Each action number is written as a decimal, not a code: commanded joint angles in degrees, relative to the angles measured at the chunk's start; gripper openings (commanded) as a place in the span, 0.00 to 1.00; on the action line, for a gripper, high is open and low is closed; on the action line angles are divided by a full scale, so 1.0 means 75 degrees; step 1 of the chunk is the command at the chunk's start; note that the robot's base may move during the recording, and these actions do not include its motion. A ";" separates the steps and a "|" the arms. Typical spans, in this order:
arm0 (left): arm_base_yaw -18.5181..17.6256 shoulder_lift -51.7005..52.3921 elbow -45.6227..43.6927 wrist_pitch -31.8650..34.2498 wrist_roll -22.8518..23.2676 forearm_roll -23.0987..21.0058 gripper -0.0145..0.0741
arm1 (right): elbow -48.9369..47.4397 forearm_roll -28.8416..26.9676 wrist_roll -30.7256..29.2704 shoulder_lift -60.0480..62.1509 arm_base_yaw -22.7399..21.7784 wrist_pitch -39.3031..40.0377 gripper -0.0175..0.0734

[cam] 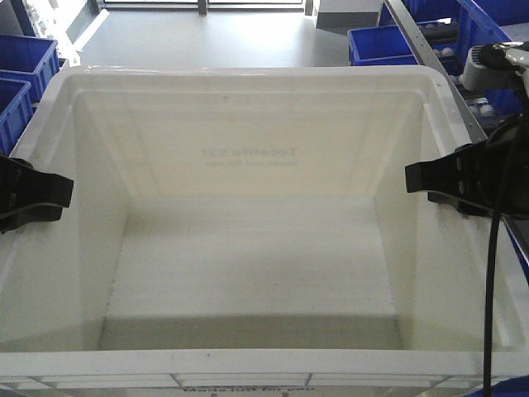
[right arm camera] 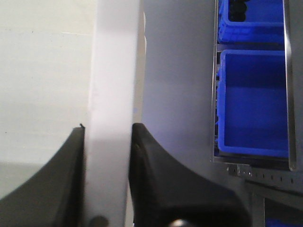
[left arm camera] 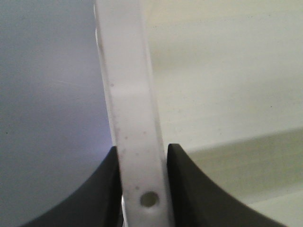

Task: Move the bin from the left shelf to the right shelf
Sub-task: 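Hold the tote with both grippers while the base turns away, then keep holding the tote while the base drives past the windows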

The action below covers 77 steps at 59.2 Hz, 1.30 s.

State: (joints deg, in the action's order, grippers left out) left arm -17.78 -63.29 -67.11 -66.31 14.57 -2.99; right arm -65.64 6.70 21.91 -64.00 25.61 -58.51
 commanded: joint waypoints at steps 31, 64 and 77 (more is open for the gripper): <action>-0.0009 0.0245 -0.0266 0.0608 -0.0253 0.0148 0.16 | -0.0297 0.0439 -0.0198 0.0250 -0.0053 0.0830 0.21; -0.0009 0.0245 -0.0266 0.0608 -0.0253 0.0148 0.16 | -0.0297 0.0418 -0.0198 0.0250 -0.0053 0.0830 0.21; -0.0009 0.0245 -0.0266 0.0608 -0.0253 0.0148 0.16 | -0.0297 0.0418 -0.0198 0.0250 -0.0053 0.0830 0.21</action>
State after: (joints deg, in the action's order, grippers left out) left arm -17.78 -63.29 -67.11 -66.31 14.57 -2.98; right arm -65.64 6.70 21.91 -64.00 25.61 -58.51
